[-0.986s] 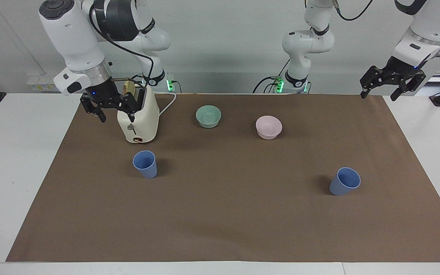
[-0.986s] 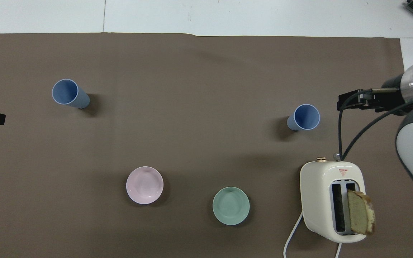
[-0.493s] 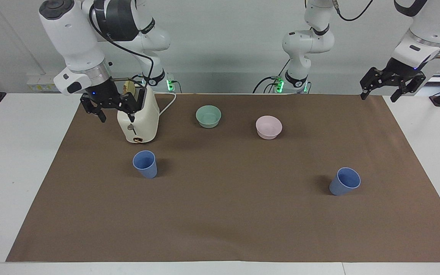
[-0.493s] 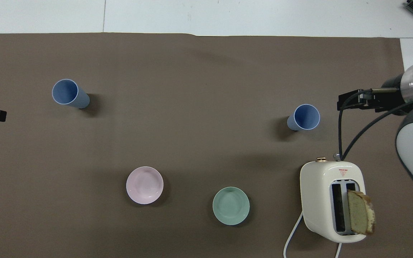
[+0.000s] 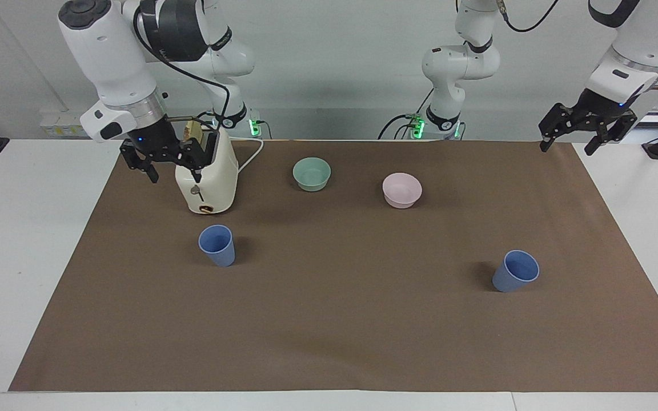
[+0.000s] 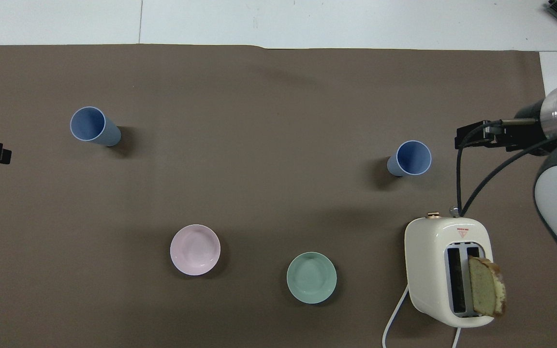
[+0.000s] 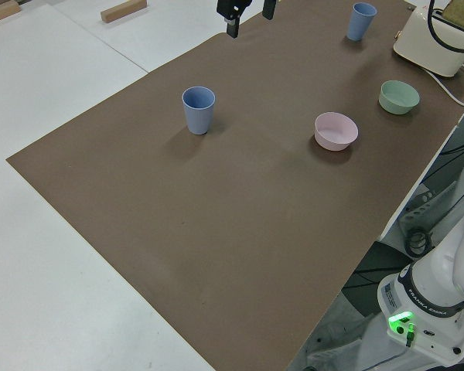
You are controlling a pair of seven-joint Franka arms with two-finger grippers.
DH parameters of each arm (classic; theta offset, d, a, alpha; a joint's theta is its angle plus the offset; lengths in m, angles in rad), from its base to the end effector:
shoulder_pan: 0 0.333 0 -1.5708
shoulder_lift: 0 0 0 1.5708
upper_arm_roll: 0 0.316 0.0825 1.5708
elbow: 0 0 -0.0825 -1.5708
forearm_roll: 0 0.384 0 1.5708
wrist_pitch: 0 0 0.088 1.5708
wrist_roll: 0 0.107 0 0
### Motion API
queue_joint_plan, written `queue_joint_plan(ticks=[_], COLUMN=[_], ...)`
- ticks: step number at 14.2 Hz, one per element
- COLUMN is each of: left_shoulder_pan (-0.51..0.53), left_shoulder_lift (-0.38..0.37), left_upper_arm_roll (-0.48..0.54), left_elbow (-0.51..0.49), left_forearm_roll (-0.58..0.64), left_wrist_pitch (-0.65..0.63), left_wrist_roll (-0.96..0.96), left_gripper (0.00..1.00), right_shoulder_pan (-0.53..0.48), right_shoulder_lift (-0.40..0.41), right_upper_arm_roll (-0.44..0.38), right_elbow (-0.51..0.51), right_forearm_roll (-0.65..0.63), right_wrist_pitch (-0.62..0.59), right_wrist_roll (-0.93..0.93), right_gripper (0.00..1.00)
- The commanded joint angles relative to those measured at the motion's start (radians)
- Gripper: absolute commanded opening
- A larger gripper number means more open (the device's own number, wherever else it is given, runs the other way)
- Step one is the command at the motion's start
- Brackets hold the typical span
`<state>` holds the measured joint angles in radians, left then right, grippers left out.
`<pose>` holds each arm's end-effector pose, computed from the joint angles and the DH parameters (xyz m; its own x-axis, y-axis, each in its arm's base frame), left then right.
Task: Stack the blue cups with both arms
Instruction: 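Reach the left gripper to the blue cup farthest from the toaster and grasp it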
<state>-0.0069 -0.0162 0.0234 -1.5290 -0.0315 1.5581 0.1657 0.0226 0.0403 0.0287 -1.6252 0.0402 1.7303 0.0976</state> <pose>0.5487 0.0058 0.6521 0.9876 -0.1490 0.0499 -0.1503 -0.9884 0.0239 0.5791 0.0331 0.5902 0.9968 -0.0528 0.0603 -0.0500 -0.9976 -0.0473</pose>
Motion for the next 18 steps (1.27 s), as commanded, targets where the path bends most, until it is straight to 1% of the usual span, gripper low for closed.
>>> queue_joint_plan(ticks=[1, 5, 7, 10, 15, 18], left_shoulder_pan=[0.005, 0.004, 0.002, 0.001, -0.001, -0.001], left_shoulder_lift=[-0.030, -0.019, -0.011, 0.033, 0.188, 0.290], left_upper_arm_roll=[-0.003, -0.003, -0.003, -0.003, -0.003, -0.003], left_elbow=[-0.049, -0.066, -0.098, -0.144, -0.146, -0.148], left_forearm_roll=[0.005, 0.005, 0.004, 0.004, 0.002, 0.002], left_wrist_pitch=[0.045, 0.089, 0.152, 0.278, 0.494, 0.591], left_wrist_roll=[0.003, 0.003, 0.003, 0.003, 0.003, 0.005], left_gripper=[1.00, 1.00, 1.00, 1.00, 1.00, 1.00], right_shoulder_pan=[-0.009, -0.013, -0.015, -0.015, -0.015, -0.015], right_shoulder_lift=[-0.004, -0.004, -0.004, -0.004, -0.004, -0.004], right_upper_arm_roll=[0.010, 0.008, 0.007, 0.008, 0.008, 0.008], right_elbow=[-0.001, -0.001, -0.001, -0.001, -0.001, -0.001], right_forearm_roll=[0.017, 0.017, 0.017, 0.017, 0.017, 0.017], right_wrist_pitch=[0.005, -0.003, -0.003, -0.003, -0.003, -0.003], right_wrist_roll=[0.014, 0.014, 0.014, 0.014, 0.014, 0.014], right_gripper=[1.00, 1.00, 1.00, 1.00, 1.00, 1.00])
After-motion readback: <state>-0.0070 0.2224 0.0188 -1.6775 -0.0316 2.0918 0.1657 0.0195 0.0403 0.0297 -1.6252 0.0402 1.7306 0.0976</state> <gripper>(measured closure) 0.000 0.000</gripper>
